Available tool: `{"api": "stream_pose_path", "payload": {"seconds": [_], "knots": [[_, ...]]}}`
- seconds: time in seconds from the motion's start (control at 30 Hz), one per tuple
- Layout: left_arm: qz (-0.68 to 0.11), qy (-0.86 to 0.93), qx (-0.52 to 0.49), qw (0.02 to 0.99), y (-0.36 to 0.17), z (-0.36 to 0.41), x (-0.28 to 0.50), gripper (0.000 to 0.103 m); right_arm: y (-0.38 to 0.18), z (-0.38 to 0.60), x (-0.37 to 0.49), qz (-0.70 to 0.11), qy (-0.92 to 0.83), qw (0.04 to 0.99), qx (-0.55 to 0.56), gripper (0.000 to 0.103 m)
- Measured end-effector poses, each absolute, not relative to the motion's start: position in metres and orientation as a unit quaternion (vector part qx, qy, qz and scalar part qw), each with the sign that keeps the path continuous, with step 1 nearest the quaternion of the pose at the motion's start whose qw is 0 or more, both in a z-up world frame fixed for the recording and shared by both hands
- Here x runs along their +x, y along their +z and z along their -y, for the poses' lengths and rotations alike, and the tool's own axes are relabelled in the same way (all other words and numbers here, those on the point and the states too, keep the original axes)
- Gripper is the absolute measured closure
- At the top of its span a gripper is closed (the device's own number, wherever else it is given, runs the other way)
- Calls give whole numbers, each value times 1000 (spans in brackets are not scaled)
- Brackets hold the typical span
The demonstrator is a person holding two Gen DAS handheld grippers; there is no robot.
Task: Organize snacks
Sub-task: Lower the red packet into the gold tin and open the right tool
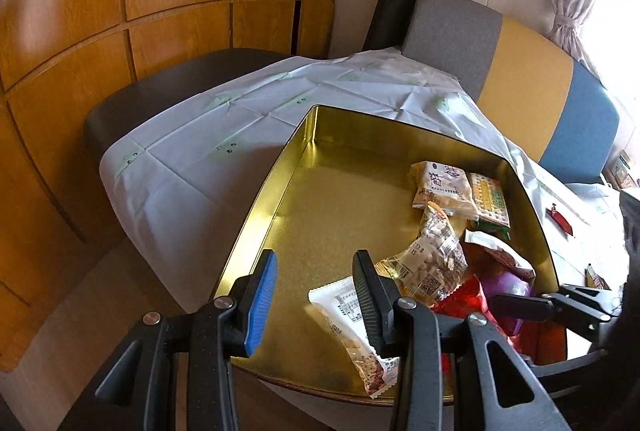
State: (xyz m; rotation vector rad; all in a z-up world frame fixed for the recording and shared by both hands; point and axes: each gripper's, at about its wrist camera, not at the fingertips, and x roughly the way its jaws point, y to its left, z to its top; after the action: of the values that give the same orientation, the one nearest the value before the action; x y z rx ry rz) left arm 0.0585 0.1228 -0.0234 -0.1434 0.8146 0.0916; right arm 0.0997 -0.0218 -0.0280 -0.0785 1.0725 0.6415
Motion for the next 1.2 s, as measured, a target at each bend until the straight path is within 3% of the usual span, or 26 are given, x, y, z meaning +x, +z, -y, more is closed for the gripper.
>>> {"api": "stream_pose_path", "payload": {"seconds": [0.07,0.2,1.2], "knots": [[-396,45,-69,915,-24,-122,58,64,-26,21,95,-498,305,811,-44,67],[-395,41,-65,915,-22,-120,58,64,-24,14,95,-496,312,809,-42,81],[-389,11,-39,920,-15,-96,49,63,-2,53,81,-473,270,838,-5,80]]}}
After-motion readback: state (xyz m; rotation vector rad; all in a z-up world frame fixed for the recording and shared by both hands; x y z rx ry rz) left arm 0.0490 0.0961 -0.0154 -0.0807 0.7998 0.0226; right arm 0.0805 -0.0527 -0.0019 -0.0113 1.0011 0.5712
